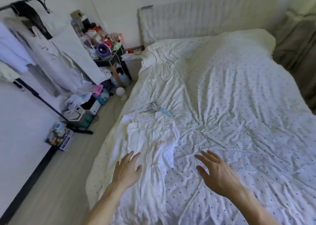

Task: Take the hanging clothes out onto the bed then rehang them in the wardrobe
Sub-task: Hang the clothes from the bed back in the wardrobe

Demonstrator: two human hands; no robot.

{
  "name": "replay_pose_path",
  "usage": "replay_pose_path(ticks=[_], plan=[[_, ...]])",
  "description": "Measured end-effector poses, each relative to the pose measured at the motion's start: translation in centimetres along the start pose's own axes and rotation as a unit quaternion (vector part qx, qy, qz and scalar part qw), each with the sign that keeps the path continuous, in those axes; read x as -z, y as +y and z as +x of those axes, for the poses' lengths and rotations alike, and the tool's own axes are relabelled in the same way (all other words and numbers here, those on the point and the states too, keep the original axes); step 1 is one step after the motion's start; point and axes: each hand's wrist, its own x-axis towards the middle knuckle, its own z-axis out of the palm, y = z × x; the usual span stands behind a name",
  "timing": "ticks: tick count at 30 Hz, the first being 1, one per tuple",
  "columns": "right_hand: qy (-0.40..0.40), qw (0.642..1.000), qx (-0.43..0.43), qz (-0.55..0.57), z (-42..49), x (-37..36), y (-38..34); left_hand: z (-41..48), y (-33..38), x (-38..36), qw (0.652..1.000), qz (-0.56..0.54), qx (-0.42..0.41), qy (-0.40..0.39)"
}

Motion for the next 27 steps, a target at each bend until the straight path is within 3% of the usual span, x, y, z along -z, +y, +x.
replay_pose_path(ticks=[5, 11, 20, 27], plan=[[-0.054, 0.998, 0.027, -0.002, 2.8, -3.5, -2.7, 0.0, -4.1, -0.3, 1.000, 0.005, 0.028, 0.000], [-0.107, 0.994, 0.011, -0.020, 9.3, -8.0, -5.9, 6.2, -8.6, 0.5, 0.999, 0.012, 0.025, -0.025], [-0.222, 0.970, -0.097, -0.004, 21.8, -17.3, -11.1, 22.9, -15.7, 0.0, 0.987, 0.049, -0.032, -0.153], [-0.194, 0.972, -0.131, 0.010, 37.6, -22.6, -13.0, 40.8, -19.3, 2.6, 0.988, 0.078, -0.056, -0.124]])
